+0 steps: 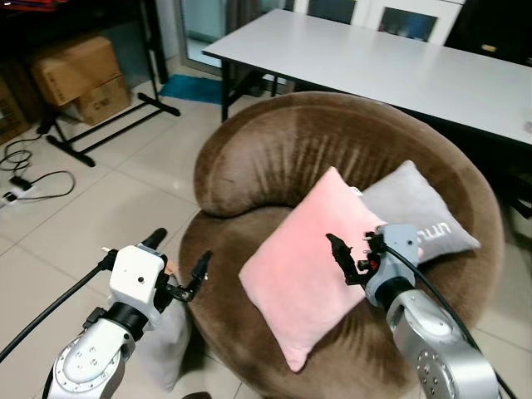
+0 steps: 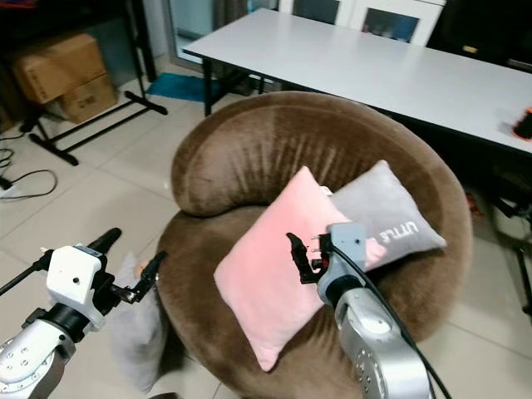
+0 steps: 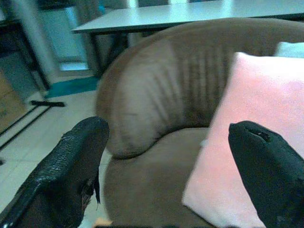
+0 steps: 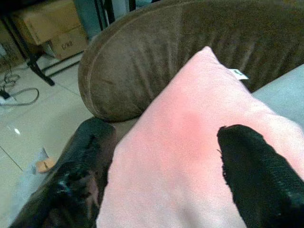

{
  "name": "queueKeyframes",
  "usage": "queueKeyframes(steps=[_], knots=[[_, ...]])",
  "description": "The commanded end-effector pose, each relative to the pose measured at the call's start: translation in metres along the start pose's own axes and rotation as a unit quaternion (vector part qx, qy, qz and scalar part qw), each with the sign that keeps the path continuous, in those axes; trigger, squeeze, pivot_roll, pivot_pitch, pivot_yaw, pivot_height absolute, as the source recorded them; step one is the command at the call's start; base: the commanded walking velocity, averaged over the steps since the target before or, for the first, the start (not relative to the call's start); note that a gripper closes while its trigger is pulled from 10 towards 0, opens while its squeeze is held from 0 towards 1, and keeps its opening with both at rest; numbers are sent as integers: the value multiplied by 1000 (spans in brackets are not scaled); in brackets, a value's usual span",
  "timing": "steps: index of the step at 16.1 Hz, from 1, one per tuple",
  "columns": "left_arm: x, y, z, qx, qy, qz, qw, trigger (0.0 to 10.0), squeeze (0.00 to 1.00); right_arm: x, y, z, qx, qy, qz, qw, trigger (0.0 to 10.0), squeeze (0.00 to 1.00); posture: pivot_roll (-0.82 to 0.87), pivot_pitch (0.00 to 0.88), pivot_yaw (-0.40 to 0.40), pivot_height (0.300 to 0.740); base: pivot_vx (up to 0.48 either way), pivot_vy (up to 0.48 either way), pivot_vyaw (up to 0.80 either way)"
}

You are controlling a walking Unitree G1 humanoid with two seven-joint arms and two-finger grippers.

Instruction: Move the pillow to the sofa from floor

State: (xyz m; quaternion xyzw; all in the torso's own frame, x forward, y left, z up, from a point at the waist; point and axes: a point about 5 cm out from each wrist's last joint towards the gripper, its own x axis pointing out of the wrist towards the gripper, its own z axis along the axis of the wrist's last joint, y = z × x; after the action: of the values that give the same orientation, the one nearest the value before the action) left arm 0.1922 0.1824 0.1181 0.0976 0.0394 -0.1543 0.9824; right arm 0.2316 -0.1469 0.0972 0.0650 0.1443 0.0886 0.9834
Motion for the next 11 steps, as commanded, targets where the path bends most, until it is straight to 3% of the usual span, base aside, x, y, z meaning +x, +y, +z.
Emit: queueKeyframes(steps=[1,11], knots=[[-3,4,-3,10,8,18,1000,10000,0,-1,-2,-2,5,-1,-7,1000,10000,1000,37,0,-66,740,0,465,0],[-9,8,-7,20,18,33,999,10000,0,3,-2,-5,-5,1,9,1000,10000,1000,42,0,-74,740,0,452,0]])
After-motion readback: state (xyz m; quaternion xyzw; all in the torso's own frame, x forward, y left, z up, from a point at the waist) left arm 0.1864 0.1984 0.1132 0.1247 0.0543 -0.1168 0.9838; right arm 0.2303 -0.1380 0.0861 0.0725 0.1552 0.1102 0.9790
